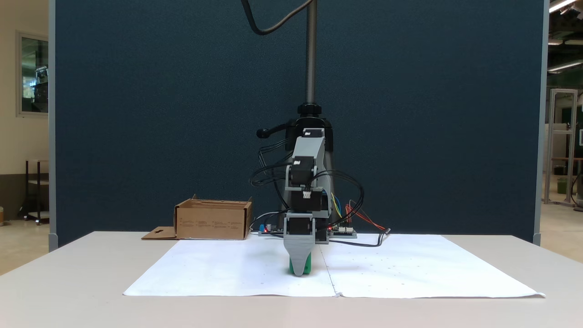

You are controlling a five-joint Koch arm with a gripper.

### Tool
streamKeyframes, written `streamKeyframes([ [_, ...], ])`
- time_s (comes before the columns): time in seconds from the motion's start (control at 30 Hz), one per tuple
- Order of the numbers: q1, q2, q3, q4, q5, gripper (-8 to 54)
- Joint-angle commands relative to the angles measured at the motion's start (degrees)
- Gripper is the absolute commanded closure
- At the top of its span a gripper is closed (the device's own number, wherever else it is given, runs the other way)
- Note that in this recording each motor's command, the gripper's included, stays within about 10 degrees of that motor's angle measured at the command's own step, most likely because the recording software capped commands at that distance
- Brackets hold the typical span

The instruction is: Grasp a green dice and put it in the bin.

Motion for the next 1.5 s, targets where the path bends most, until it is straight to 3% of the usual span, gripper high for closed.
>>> streamKeyframes([
  [0.0, 0.4, 6.5, -0.8, 2.4, 4.0, 33.3],
  [0.2, -3.8, 18.7, -1.1, 10.1, 6.1, 33.3],
  [0.47, -0.5, 20.4, -12.7, 14.5, 7.3, 33.3],
  [0.8, 22.1, 21.1, -26.2, 14.2, 1.9, 33.3],
  [1.47, 77.5, 21.2, -29.1, 18.5, -2.5, 33.3],
])
